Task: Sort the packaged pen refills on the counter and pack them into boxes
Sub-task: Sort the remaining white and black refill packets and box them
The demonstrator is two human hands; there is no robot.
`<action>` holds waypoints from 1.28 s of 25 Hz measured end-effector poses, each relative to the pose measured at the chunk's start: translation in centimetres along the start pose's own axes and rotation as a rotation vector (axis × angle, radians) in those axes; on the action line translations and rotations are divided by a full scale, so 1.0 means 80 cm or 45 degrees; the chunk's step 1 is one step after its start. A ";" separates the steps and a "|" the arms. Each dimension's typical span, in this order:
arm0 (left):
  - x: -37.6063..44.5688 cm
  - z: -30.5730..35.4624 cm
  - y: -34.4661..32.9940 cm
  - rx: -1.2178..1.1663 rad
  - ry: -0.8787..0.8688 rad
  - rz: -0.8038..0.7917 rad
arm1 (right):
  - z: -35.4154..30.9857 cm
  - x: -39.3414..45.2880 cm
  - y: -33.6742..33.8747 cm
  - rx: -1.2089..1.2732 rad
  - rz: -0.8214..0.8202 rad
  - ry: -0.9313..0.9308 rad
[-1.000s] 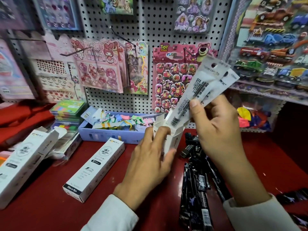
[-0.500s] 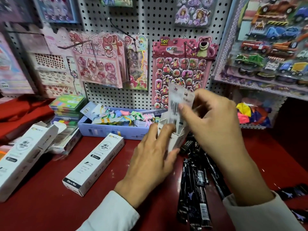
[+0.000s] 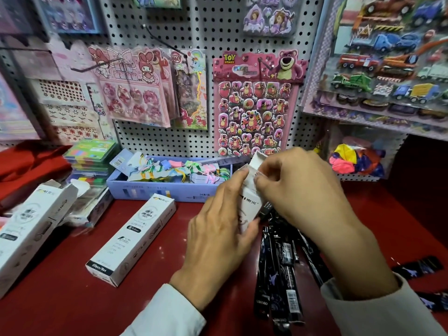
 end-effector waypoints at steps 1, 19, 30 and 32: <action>0.000 0.001 -0.001 0.015 -0.003 0.009 | 0.001 0.000 0.004 0.003 0.039 0.003; 0.005 -0.026 -0.003 -0.257 0.304 0.023 | 0.020 -0.013 -0.085 1.316 -0.146 0.056; 0.006 -0.027 -0.002 -0.230 0.339 0.031 | 0.007 -0.022 -0.068 0.830 0.235 0.319; 0.005 -0.026 -0.003 -0.220 0.324 0.024 | 0.008 -0.022 -0.066 0.841 0.234 0.304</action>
Point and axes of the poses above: each hand's wrist, its own x-axis towards the middle knuckle, its own y-axis out of the back of the hand, z = x × y, the point moved 6 cm from there along x, towards the middle knuckle, and after that the axes turned 7 degrees about z, right-handed, at the moved point
